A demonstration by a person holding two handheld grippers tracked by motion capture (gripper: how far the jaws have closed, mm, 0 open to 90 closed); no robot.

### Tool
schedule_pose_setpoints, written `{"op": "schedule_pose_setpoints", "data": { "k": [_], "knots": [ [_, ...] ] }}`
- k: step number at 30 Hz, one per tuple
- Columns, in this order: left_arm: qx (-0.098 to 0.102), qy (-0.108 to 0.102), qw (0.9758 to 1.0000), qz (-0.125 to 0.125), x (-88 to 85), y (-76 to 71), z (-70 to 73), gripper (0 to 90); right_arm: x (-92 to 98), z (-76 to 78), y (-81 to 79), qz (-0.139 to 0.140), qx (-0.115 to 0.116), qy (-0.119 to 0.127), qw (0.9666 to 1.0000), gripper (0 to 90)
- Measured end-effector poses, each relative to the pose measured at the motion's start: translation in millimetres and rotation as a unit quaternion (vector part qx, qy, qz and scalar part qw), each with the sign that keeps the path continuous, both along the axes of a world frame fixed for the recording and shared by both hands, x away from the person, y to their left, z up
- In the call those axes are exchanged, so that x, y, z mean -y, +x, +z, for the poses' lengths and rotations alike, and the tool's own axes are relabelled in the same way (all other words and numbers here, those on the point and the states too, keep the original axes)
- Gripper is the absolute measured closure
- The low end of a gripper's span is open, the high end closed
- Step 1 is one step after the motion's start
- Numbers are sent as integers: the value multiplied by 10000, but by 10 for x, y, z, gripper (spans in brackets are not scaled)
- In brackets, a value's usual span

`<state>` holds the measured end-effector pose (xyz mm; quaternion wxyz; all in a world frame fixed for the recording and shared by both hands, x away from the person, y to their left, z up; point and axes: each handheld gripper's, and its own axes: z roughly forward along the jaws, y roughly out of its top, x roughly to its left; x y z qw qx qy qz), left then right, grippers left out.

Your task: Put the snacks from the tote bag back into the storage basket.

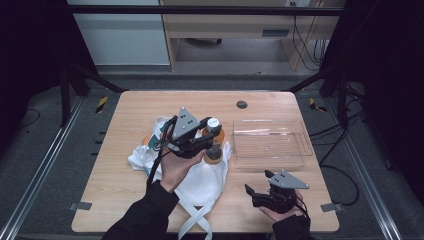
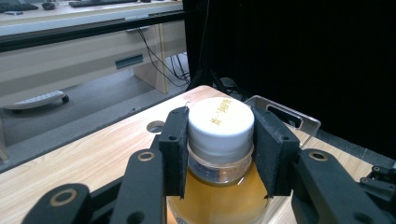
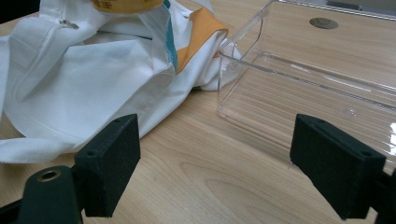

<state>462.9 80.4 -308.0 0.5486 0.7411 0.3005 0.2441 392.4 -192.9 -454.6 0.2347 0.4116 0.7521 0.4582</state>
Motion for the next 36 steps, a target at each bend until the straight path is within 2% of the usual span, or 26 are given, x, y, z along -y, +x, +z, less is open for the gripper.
{"op": "schedule_pose_setpoints", "data": {
  "k": [13, 36],
  "knots": [
    [4, 98, 9999, -89, 256, 121, 24, 590, 3, 1, 3, 17, 9, 28, 10000, 164],
    [14, -19, 9998, -219, 590, 270, 68, 589, -1, -3, 2, 46, -17, 29, 10000, 163]
  ]
}}
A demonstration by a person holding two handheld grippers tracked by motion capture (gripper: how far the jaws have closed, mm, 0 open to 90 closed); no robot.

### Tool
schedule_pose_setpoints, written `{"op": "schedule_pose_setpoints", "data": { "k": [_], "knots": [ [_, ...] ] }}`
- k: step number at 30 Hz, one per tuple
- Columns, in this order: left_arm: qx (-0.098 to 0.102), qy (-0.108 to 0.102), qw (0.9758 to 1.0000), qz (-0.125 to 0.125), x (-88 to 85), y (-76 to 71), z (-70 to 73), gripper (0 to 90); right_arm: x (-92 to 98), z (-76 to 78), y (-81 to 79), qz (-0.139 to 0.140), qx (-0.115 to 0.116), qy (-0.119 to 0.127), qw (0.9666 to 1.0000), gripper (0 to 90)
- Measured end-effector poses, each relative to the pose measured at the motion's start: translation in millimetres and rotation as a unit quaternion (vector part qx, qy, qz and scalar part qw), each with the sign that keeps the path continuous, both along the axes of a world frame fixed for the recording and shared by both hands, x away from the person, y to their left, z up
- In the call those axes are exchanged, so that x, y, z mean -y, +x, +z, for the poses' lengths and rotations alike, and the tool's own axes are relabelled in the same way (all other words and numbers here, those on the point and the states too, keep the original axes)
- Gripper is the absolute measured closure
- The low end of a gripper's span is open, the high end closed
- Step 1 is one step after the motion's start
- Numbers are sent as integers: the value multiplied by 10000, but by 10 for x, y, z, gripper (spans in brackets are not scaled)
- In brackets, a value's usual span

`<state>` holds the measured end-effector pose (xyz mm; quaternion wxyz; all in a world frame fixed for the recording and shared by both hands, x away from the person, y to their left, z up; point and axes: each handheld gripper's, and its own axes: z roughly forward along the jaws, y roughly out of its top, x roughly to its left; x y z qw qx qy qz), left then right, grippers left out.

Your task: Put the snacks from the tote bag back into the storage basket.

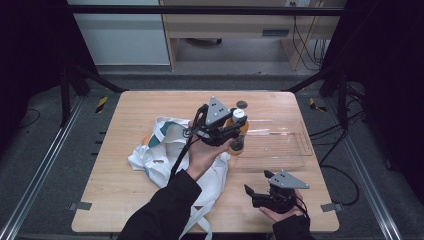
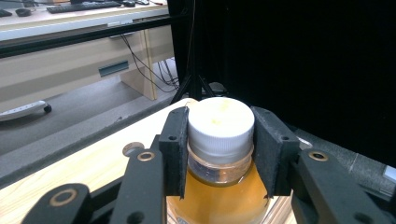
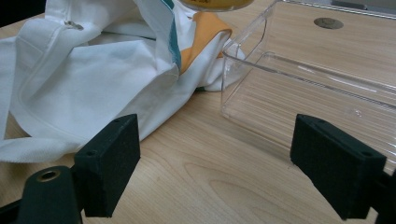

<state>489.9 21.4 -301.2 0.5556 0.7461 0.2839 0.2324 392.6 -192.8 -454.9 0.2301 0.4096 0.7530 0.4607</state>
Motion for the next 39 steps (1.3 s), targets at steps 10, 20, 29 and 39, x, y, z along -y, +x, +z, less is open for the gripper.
{"op": "schedule_pose_setpoints", "data": {
  "k": [10, 20, 29, 39],
  "knots": [
    [-4, 16, 10000, -20, 124, 41, -23, 590, 5, -1, 4, 23, -6, 23, 10000, 162],
    [-10, -17, 10000, -33, 190, 80, -35, 590, 2, -2, 4, 27, -37, 45, 10000, 161],
    [-37, -25, 10000, -45, 256, 136, -88, 590, 3, -1, 5, 35, -29, 43, 10000, 160],
    [-88, 46, 9999, -67, 367, 200, -160, 589, 4, -5, 10, 28, -23, 33, 10000, 161]
  ]
}}
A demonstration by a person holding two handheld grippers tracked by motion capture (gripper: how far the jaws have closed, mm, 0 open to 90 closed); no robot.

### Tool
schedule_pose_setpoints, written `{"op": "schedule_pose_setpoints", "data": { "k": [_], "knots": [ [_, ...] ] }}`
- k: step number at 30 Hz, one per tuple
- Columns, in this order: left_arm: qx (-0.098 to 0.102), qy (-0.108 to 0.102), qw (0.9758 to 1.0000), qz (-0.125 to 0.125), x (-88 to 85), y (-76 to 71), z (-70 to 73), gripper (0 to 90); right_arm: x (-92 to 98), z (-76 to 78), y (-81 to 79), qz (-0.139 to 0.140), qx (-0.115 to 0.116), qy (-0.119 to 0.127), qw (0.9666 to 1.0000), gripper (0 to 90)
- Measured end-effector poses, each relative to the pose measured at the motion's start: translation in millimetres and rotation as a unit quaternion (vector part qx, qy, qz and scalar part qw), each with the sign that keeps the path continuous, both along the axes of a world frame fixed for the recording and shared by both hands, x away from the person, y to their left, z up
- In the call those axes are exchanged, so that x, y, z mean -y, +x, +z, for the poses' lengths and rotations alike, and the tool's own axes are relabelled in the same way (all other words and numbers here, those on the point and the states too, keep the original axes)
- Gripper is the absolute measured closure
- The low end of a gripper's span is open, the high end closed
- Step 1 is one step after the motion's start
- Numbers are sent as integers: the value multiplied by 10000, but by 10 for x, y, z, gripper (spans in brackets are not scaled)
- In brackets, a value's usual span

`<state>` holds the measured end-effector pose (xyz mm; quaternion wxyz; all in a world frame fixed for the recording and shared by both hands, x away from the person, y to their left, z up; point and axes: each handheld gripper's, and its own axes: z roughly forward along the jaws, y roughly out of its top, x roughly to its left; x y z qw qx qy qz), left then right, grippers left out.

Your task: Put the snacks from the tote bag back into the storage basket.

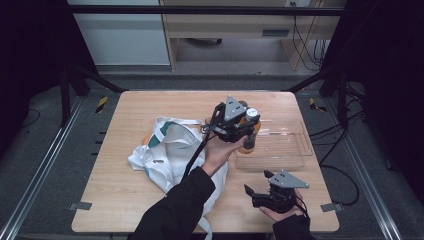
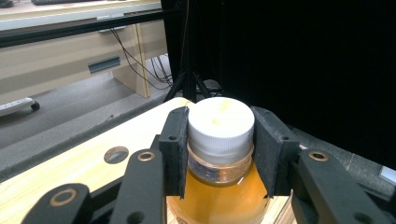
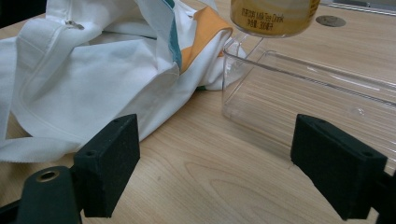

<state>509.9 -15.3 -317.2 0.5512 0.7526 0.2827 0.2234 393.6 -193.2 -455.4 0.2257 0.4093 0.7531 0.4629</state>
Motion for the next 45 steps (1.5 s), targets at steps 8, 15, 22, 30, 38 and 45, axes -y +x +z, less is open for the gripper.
{"op": "schedule_pose_setpoints", "data": {
  "k": [8, 15, 22, 30, 38, 45],
  "knots": [
    [-20, 53, 10000, -38, 44, 36, -59, 590, 1, 1, -2, 6, 5, 4, 10000, 160],
    [-65, 107, 9999, -52, 70, 58, -129, 589, 1, 2, -2, 6, 4, 5, 10000, 159],
    [-92, 161, 9998, -57, 91, 79, -189, 590, -1, 0, -1, 6, 2, -9, 10000, 157],
    [-137, 202, 9997, -59, 87, 106, -255, 590, -1, -1, 1, 16, 3, -19, 10000, 157],
    [-204, 271, 9994, -50, 71, 128, -338, 590, -3, -2, 0, 19, -6, -27, 10000, 157],
    [-287, 325, 9990, -77, 77, 137, -428, 589, -3, -2, 0, 17, -8, -29, 10000, 157]
  ]
}}
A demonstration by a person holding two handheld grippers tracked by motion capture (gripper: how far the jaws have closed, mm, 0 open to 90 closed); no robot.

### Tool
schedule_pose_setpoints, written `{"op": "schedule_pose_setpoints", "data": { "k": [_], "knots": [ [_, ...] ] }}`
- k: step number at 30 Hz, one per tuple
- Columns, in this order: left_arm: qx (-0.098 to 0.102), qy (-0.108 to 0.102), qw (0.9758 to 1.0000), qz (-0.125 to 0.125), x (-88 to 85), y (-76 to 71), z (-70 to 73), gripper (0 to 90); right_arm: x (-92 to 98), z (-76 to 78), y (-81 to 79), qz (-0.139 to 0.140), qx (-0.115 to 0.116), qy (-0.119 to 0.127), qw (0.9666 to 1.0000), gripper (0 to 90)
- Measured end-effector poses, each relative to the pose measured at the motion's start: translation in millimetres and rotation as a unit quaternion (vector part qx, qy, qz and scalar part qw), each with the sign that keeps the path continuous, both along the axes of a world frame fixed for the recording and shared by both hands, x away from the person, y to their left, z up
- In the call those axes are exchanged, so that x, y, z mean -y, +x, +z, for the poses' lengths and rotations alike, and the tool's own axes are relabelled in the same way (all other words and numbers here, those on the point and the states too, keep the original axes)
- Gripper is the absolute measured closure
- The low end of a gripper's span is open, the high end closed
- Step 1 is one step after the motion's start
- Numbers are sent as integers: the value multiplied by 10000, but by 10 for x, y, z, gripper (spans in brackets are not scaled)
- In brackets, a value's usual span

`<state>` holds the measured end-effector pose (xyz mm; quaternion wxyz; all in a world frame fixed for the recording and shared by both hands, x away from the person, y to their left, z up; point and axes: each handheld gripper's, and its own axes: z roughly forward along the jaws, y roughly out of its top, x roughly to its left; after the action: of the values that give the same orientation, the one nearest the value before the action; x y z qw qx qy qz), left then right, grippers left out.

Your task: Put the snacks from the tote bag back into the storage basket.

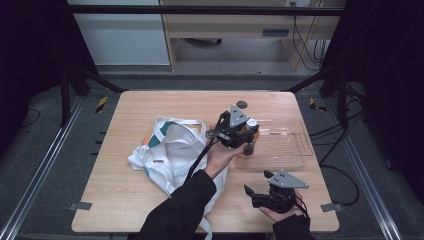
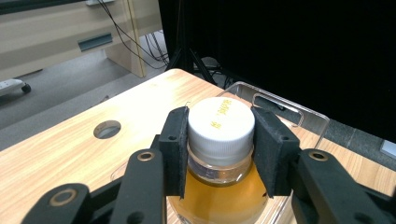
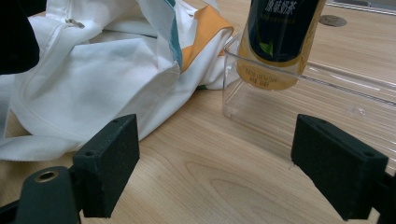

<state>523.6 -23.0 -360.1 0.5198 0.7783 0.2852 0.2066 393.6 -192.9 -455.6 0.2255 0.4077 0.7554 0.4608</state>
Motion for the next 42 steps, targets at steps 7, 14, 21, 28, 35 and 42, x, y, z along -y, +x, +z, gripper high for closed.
{"op": "schedule_pose_setpoints", "data": {
  "k": [7, 14, 21, 28, 35, 42],
  "knots": [
    [-46, 77, 10000, -8, -12, 10, -73, 590, 0, -2, 1, 7, 4, -3, 10000, 157],
    [-101, 113, 9999, -24, -32, 15, -160, 589, -3, -4, 3, 7, -3, -22, 10000, 157],
    [-143, 173, 9997, -32, -18, 14, -228, 589, -3, -5, 4, 0, -18, -18, 10000, 157],
    [-158, 189, 9997, -49, -12, 13, -310, 589, -2, -4, 3, -2, -17, -21, 10000, 157],
    [-83, 150, 9998, -89, -26, -1, -334, 587, -2, -6, 6, 3, -3, -32, 10000, 156],
    [-23, 179, 9997, -167, -46, -17, -329, 577, -4, -6, 7, -3, -7, -26, 10000, 156]
  ]
}}
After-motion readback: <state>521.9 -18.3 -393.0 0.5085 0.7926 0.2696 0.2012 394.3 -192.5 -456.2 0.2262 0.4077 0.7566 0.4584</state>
